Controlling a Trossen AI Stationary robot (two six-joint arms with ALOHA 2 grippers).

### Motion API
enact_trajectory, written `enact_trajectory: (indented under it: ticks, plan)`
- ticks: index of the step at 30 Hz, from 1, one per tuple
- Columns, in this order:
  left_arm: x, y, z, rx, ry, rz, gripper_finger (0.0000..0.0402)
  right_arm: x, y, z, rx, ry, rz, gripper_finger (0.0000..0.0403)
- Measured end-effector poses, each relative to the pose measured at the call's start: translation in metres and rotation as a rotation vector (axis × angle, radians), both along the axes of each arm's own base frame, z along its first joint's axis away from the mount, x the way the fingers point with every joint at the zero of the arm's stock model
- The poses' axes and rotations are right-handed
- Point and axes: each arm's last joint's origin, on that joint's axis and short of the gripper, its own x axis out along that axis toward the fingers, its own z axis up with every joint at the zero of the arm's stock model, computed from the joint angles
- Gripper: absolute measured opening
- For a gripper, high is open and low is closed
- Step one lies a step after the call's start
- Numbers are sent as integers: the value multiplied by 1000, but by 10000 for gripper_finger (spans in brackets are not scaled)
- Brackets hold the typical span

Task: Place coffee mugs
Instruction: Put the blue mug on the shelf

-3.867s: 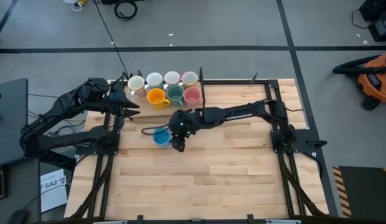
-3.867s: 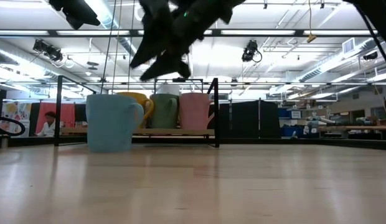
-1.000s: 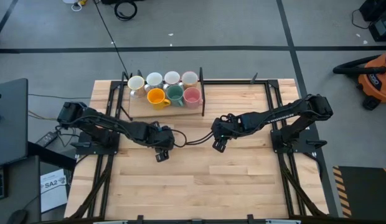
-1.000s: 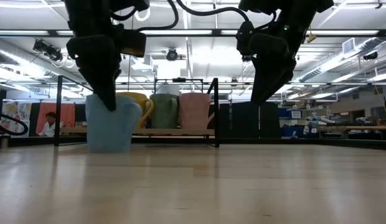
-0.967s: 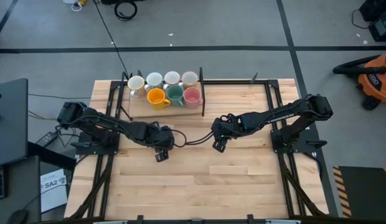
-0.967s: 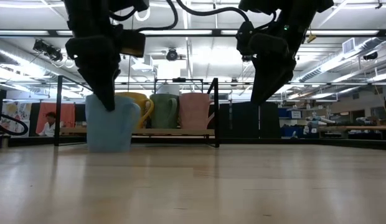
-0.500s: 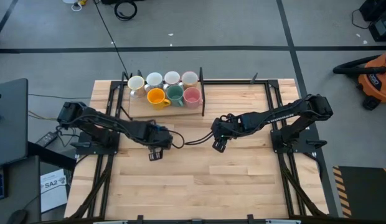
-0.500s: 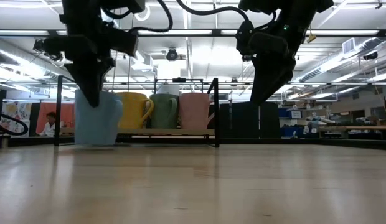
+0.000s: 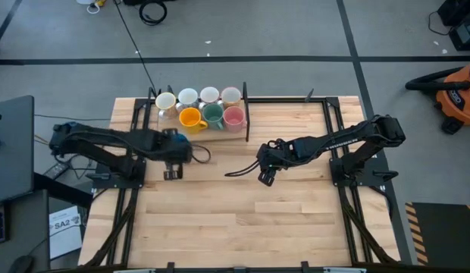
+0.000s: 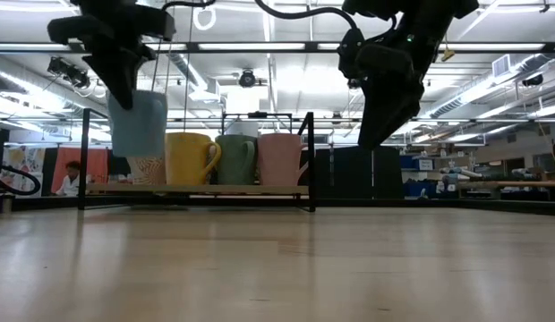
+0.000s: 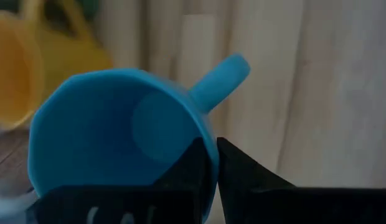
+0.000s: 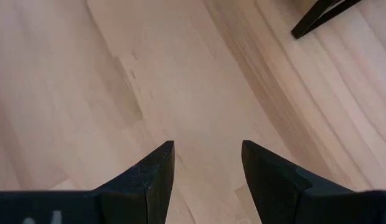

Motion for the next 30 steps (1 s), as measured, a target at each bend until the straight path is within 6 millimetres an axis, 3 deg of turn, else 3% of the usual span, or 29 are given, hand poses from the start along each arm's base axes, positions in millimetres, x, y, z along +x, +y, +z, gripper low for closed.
enact_trajectory:
  ticks: [6,14,22,30]
  plan:
    - [-26,24,22,22,-75,40,29,0,2,0,18,1,14,193]
    - [-44,51,30,58,-65,94,30,1,4,0,23,-8,21,193]
    - [-52,75,28,53,-45,179,30,2,5,1,41,-18,30,193]
    - [-58,92,0,5,-12,214,30,2,5,1,41,-17,36,193]
